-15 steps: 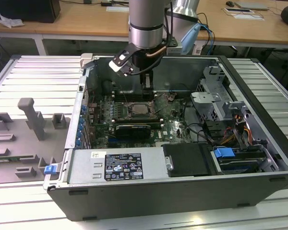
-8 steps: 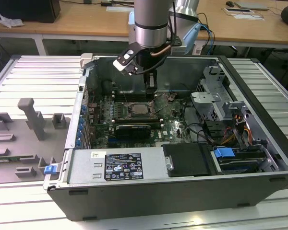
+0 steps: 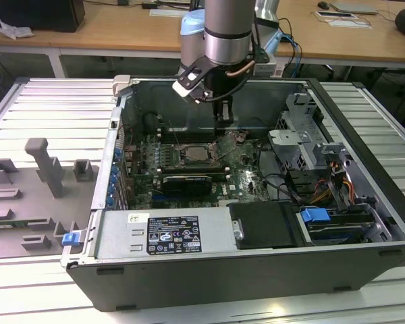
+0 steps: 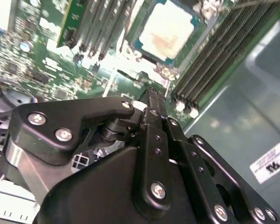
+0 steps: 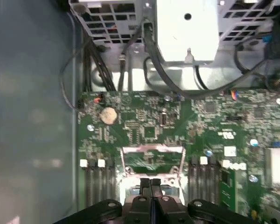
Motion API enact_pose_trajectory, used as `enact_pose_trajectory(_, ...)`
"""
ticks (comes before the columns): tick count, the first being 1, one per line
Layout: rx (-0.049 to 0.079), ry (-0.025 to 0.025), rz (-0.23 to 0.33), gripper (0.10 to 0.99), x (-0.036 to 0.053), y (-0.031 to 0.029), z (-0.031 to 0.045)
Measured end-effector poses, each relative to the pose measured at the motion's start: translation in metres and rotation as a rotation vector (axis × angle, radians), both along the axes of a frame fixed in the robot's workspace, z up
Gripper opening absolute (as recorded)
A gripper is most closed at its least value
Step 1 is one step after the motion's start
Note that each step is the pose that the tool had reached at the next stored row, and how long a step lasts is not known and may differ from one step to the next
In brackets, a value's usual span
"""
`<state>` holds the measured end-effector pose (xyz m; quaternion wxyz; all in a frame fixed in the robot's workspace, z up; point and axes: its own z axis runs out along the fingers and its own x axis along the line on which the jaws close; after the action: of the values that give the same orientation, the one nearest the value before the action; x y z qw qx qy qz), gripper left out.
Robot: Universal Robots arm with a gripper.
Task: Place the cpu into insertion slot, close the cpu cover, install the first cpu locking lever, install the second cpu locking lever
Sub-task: 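Close the cpu cover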
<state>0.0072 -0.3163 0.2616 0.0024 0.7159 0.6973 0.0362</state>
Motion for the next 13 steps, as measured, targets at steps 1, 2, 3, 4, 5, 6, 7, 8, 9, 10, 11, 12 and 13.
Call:
enact_pose_trajectory(1,0.011,0.0027,0.0,0.106,0.0024,0.0,0.0)
enact_pose_trajectory(2,0.011,0.0036,0.0,0.106,0.0045,0.0,0.0)
enact_pose_trajectory(3,0.01,0.0038,0.0,0.106,0.0056,0.0,0.0)
enact_pose_trajectory(4,0.01,0.004,0.001,0.106,0.0071,-0.0003,-0.0001)
enact_pose_trajectory(5,0.01,0.0042,0.003,0.106,0.0078,-0.0006,0.0)
enact_pose_trajectory(6,0.01,0.0044,0.007,0.106,0.0085,-0.0011,0.0)
enact_pose_trajectory(7,0.01,0.0044,0.01,0.106,0.0091,-0.0019,-0.0001)
enact_pose_trajectory(8,0.01,0.0044,0.011,0.106,0.0093,-0.0028,-0.0002)
enact_pose_trajectory(9,0.01,0.0045,0.011,0.106,0.0094,-0.0037,-0.0003)
enact_pose_trajectory(10,0.01,0.0045,0.011,0.106,0.0099,-0.0051,-0.0005)
enact_pose_trajectory(11,0.01,0.0045,0.011,0.106,0.0105,-0.0058,-0.0006)
enact_pose_trajectory(12,0.01,0.0045,0.011,0.106,0.0117,-0.0065,-0.0007)
enact_pose_trajectory(13,0.01,0.0045,0.011,0.106,0.0134,-0.0068,-0.001)
